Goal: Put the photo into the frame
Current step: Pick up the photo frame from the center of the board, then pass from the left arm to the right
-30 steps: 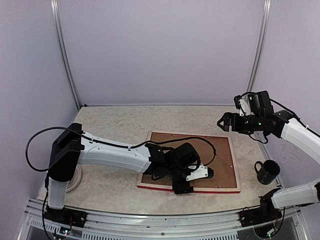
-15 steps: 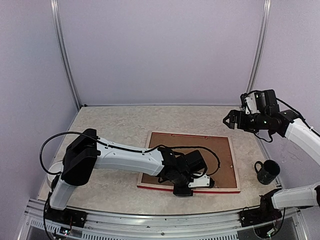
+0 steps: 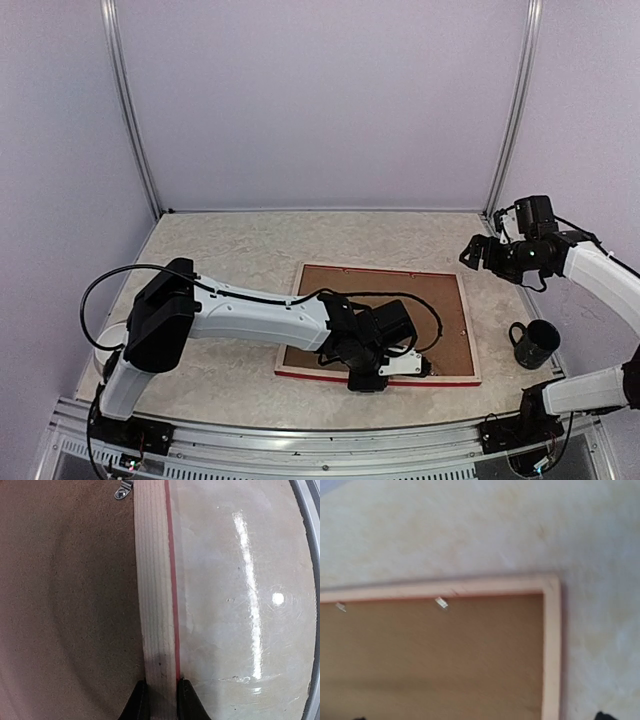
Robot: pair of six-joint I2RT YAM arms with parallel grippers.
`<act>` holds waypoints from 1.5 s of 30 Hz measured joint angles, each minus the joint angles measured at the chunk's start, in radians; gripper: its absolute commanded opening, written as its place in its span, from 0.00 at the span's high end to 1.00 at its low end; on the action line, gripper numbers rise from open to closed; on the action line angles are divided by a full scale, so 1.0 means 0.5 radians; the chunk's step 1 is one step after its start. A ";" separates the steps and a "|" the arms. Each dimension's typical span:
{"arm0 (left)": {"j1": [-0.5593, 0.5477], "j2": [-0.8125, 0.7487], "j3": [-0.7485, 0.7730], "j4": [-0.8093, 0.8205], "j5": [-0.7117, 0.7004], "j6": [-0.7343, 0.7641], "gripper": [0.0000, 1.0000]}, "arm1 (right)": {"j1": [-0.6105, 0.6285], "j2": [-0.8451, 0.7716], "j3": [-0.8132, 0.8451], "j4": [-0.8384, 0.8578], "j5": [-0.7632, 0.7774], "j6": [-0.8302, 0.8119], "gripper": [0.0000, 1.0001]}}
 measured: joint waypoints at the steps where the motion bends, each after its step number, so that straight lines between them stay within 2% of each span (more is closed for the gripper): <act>1: 0.005 0.000 0.000 0.000 0.001 -0.002 1.00 | -0.033 0.026 -0.051 0.017 -0.031 0.005 0.01; 8: 0.048 -0.008 0.000 0.004 0.047 -0.036 1.00 | -0.153 0.056 -0.188 0.047 -0.189 0.042 0.01; 20: 0.179 -0.059 -0.005 0.002 0.081 -0.078 1.00 | -0.240 0.180 -0.496 0.291 -0.668 0.215 0.01; 45: 0.237 -0.072 0.107 -0.076 0.053 -0.132 1.00 | -0.349 0.465 -0.649 0.385 -1.114 0.262 0.02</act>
